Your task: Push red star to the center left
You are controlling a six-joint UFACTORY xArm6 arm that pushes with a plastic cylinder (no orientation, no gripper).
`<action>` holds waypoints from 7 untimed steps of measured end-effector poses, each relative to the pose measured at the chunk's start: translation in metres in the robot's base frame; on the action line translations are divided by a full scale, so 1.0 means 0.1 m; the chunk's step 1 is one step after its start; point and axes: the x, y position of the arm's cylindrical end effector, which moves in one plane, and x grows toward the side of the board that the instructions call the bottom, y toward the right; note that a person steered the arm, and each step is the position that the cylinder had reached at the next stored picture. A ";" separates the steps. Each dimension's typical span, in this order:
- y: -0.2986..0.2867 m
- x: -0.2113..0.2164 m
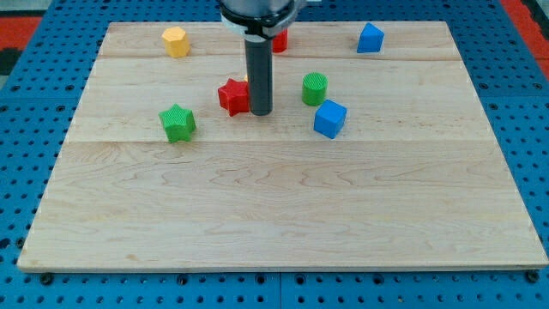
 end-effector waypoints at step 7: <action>-1.96 -0.47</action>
